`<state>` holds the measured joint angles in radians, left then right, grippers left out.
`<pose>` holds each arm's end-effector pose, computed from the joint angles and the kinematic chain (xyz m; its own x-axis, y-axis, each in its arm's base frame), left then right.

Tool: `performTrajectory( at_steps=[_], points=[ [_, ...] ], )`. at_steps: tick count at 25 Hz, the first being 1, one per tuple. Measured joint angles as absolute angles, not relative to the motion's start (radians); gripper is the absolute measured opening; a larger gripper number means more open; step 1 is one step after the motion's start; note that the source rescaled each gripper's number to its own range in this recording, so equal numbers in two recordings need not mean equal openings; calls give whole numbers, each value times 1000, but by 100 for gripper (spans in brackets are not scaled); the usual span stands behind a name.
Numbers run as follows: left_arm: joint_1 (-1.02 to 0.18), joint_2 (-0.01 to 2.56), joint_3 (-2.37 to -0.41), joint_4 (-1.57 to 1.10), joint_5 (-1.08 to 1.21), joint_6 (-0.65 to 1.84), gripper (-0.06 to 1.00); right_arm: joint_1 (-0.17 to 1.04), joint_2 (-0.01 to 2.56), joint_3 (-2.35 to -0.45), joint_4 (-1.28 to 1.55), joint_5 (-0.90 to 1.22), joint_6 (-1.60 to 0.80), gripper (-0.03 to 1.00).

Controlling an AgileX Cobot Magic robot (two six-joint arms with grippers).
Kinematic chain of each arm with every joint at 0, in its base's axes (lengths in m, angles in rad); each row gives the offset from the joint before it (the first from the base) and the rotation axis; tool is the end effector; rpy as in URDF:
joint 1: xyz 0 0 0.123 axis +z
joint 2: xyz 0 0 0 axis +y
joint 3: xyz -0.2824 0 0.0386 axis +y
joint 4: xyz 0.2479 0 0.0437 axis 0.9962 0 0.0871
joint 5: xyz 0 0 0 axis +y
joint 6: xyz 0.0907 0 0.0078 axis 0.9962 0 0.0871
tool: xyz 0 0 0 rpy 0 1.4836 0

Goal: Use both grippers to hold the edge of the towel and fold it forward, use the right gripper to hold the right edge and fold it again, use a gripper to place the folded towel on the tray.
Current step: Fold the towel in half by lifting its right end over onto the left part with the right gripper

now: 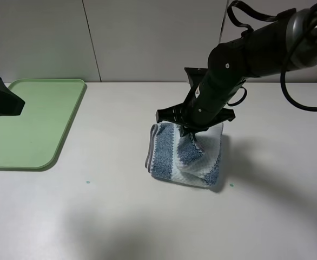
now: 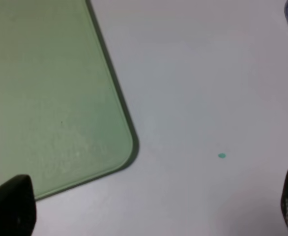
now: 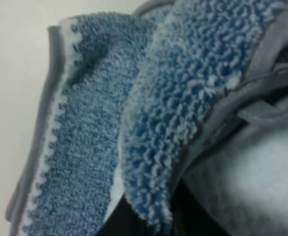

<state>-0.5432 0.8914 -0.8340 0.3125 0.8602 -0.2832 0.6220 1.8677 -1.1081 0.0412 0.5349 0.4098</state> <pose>0.1512 -0.0665 0.3324 -0.6433 0.3027 -0.7033 0.3169 0.9414 0.1154 0.2928 0.2123 0.1576 -0.9390 -0.1434 -0.3127 -0.2041 0.9639 0.1710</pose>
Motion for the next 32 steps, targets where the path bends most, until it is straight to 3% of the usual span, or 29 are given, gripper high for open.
performTrajectory(
  at_steps=[12,15,21,24,32],
  points=[
    [-543,891,-834,312,860,-283,100,659,1872,-1108,43,432,410,7],
    [-543,891,-834,312,860,-283,100,659,1872,-1108,48,432,410,25],
    [-543,891,-834,312,860,-283,100,660,1872,-1108,53,419,410,87],
    [-543,891,-834,312,860,-283,100,667,1872,-1108,64,407,410,97],
    [-543,891,-834,312,860,-283,100,715,1872,-1108,65,316,394,100]
  ],
)
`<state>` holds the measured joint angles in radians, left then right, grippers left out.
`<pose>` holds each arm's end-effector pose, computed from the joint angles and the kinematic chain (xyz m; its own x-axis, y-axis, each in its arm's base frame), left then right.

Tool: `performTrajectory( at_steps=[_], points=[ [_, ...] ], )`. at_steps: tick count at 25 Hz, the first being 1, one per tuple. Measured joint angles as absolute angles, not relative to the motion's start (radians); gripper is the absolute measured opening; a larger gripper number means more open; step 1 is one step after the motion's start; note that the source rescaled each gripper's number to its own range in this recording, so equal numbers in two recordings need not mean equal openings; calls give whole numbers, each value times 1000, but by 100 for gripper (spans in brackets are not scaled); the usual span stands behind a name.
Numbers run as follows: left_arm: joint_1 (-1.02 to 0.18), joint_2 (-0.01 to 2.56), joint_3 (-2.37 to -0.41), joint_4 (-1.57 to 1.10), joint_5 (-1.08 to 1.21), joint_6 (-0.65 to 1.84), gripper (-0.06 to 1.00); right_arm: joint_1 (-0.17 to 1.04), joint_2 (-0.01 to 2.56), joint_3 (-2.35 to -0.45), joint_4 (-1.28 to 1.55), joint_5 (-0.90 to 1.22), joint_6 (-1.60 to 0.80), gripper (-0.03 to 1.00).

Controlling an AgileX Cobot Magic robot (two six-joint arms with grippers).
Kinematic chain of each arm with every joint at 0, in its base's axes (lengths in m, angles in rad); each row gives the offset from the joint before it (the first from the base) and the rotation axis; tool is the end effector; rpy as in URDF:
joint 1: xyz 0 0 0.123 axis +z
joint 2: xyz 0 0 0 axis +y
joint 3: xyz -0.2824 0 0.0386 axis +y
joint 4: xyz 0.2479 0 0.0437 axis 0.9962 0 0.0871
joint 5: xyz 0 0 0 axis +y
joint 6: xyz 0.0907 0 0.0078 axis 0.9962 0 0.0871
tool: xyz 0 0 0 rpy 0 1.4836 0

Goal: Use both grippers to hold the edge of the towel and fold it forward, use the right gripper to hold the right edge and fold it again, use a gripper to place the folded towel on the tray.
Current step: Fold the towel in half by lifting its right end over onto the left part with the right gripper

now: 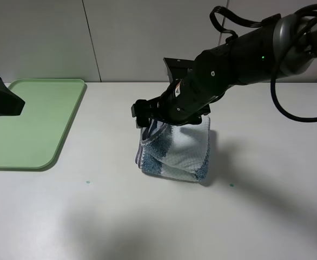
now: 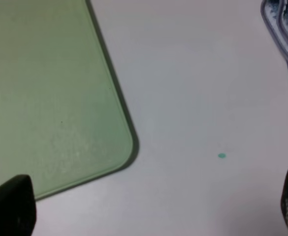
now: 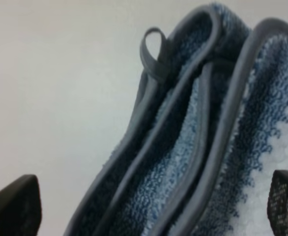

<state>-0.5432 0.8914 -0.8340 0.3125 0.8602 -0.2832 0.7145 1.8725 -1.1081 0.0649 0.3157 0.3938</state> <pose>0.1512 -0.0665 0.3324 -0.6433 0.3027 -0.7033 0.3169 0.9414 0.1154 0.2856 0.2501 0.1649 -0.8599 -0.1636 -0.4836 -0.3175 0.9131 0.2557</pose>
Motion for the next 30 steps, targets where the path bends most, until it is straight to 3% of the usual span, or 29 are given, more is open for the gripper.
performTrajectory(
  at_steps=[12,30],
  points=[
    [-543,891,-834,312,860,-283,100,754,1873,-1108,69,315,394,100],
    [-543,891,-834,312,860,-283,100,931,1874,-1108,87,264,394,100]
  ],
)
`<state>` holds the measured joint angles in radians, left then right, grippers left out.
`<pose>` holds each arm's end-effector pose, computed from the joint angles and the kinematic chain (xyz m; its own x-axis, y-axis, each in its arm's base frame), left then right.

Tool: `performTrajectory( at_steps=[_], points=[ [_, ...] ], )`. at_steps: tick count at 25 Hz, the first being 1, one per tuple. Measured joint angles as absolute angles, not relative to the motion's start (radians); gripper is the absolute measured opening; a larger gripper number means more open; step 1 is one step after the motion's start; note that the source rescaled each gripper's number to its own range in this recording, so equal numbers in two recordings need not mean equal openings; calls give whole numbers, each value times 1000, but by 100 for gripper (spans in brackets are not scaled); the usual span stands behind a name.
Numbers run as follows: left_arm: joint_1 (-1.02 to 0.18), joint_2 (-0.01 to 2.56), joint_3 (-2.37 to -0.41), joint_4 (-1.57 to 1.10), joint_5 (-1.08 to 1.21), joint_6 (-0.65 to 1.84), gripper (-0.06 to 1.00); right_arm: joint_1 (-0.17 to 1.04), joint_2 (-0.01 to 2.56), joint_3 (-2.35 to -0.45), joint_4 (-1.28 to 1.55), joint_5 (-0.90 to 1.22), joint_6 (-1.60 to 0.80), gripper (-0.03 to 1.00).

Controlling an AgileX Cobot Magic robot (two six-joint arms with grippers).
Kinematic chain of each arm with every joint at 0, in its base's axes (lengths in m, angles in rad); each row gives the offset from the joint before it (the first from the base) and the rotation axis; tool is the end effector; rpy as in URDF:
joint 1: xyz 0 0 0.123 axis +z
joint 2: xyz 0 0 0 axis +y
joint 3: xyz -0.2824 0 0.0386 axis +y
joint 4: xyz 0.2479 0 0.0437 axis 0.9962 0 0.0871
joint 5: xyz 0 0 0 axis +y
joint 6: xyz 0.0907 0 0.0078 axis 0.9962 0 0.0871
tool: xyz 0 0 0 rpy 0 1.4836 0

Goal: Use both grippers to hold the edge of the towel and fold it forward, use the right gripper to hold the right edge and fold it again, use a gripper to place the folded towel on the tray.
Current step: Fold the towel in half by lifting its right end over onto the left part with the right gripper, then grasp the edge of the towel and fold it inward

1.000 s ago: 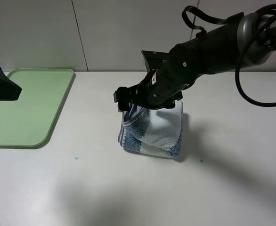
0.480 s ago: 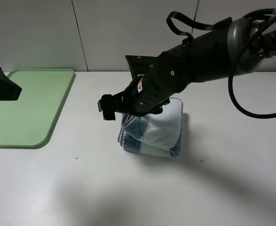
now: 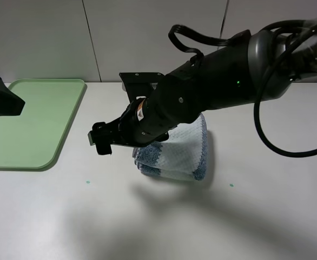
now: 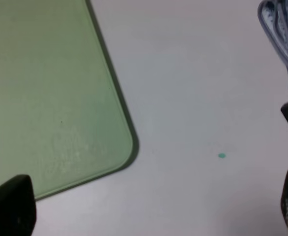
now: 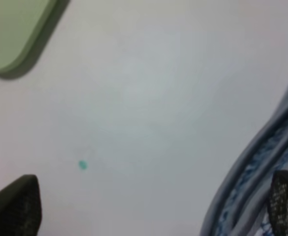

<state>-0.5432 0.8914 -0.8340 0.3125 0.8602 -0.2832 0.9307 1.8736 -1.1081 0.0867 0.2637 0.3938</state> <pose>0.1512 -0.0665 0.3324 -0.6433 0.3027 -0.7033 0.3169 0.9414 0.1154 0.2274 0.3089 0.1672 -0.8009 -0.3062 -0.5147 -0.4974 0.8187 0.2869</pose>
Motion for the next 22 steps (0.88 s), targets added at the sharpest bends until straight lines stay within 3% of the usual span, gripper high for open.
performTrajectory(
  at_steps=[13,22],
  points=[
    [-543,891,-834,312,860,-283,100,995,1700,-1108,-80,447,420,100],
    [-543,891,-834,312,860,-283,100,997,1506,-1108,-266,933,399,100]
  ],
)
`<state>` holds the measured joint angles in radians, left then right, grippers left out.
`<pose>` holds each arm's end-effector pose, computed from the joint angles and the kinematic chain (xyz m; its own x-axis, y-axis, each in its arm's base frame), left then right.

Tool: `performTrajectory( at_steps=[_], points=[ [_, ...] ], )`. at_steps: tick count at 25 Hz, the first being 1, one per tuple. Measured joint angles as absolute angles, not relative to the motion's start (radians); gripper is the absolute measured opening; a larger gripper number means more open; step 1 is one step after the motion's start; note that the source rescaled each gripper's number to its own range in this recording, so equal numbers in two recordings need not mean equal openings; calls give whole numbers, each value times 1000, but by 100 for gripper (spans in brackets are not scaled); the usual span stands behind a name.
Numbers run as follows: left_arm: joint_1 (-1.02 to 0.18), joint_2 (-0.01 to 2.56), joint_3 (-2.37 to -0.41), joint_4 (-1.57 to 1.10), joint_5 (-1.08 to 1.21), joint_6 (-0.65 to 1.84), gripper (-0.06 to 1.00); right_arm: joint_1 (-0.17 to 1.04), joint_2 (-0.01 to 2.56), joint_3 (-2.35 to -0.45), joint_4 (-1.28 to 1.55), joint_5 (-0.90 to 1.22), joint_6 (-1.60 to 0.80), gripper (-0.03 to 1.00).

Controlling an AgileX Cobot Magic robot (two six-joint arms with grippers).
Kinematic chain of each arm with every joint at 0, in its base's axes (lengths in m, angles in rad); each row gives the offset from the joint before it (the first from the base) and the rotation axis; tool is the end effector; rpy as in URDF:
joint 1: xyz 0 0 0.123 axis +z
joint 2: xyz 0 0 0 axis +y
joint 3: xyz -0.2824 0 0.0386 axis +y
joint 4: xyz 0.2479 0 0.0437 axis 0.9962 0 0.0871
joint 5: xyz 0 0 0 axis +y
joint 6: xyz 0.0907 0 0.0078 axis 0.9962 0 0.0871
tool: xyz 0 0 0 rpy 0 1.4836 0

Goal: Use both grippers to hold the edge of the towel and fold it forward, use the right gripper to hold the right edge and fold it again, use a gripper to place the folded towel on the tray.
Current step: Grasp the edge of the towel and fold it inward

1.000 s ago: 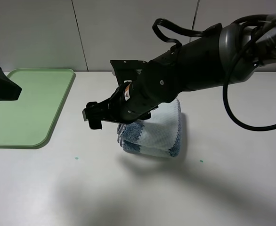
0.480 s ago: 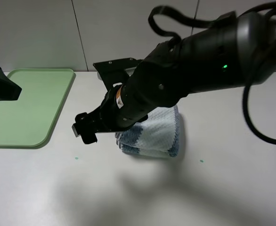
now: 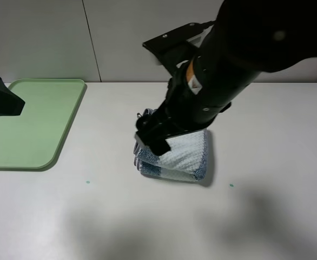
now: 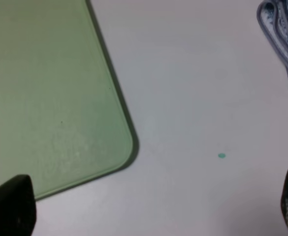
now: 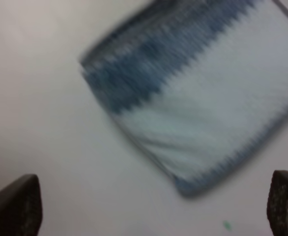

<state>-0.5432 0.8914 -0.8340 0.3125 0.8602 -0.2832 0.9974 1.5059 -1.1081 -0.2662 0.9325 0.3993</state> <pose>0.1512 -0.0665 0.3324 -0.6433 0.3027 -0.7033 0.3169 0.9414 0.1154 0.1766 0.2379 0.2678 -0.6807 -0.6290 -0.3755 -0.6398 0.7602 -0.1134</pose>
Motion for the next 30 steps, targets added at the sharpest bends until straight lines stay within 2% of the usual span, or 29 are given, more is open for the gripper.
performTrajectory(
  at_steps=[4,19,30],
  points=[
    [-543,891,-834,312,860,-283,100,997,1392,-1084,-316,1057,355,100],
    [-543,891,-834,312,860,-283,100,986,853,-756,-340,1214,405,100],
    [-543,891,-834,312,860,-283,100,673,632,-612,-233,1123,297,100]
  ],
)
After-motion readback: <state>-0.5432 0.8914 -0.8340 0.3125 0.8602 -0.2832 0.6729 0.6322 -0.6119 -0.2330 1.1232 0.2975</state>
